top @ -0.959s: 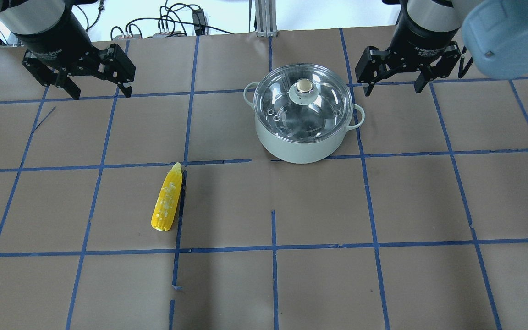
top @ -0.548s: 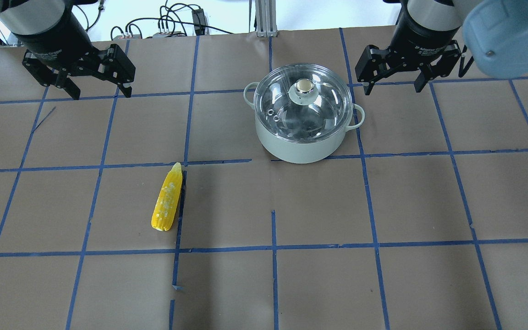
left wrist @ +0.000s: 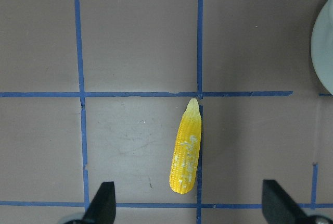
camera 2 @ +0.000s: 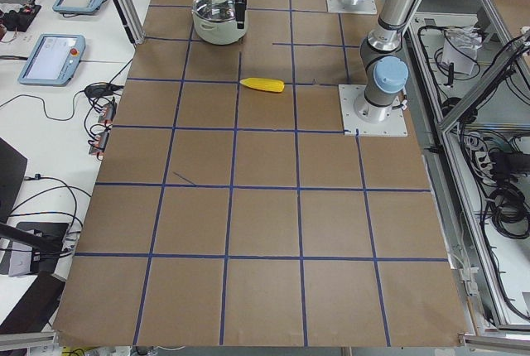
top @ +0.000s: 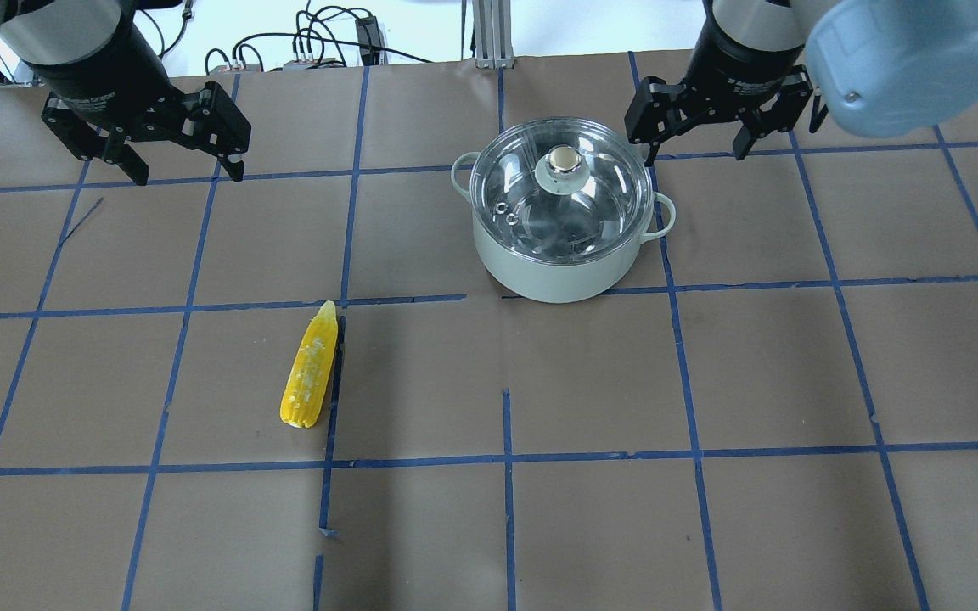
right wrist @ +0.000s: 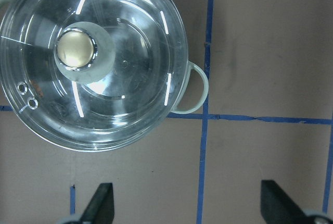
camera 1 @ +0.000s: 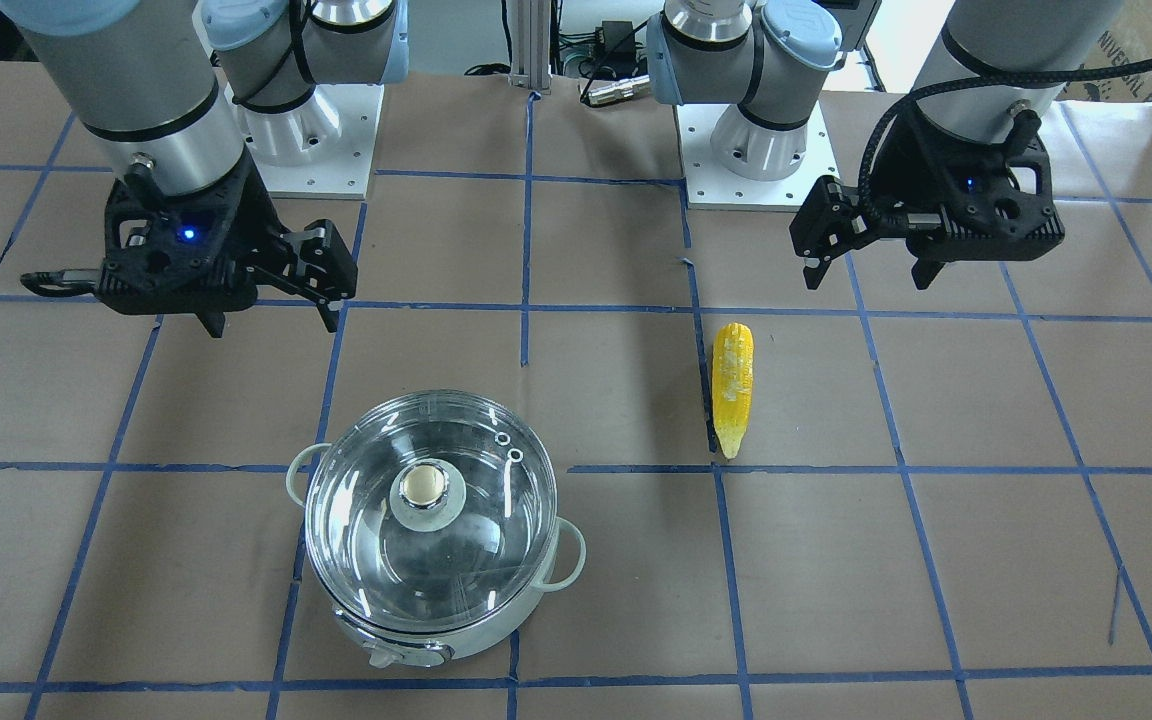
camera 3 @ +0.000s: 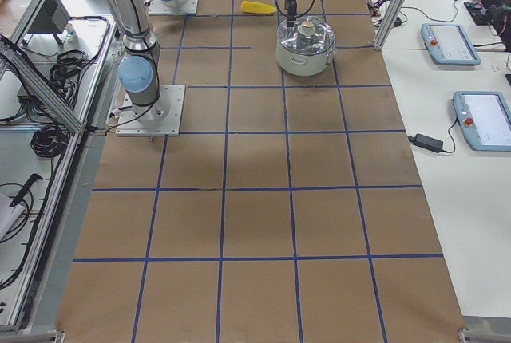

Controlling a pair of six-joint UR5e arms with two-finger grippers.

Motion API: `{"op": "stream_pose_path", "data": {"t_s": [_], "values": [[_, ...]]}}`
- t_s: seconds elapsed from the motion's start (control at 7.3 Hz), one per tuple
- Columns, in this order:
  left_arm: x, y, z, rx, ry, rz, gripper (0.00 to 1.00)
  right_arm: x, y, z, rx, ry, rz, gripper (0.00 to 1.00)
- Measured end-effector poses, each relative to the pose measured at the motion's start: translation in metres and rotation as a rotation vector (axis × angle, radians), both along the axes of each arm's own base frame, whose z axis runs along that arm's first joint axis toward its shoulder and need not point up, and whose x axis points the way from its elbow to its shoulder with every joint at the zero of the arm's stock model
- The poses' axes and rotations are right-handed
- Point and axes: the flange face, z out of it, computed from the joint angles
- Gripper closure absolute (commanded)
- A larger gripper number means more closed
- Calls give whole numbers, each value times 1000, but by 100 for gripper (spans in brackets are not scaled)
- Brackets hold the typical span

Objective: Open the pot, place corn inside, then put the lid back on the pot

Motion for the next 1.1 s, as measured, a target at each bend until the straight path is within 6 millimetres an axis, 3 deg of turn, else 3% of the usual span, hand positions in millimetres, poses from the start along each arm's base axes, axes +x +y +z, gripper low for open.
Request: {"op": "stream_pose_path", "data": {"t_s": [0.27,0.55,0.82,1.1], "values": [[0,0,0,1,0,0,0,47,-31,-14,4,7,28,5],[0,0,0,0,0,-1,0,83,-59,-45,6,5,6,4],[0,0,0,1,0,-1,0,96,-77,-74,8,2,2,4],[0,0,0,-1,1,-1,0,99,-85,-89,9,1,4,4]]}}
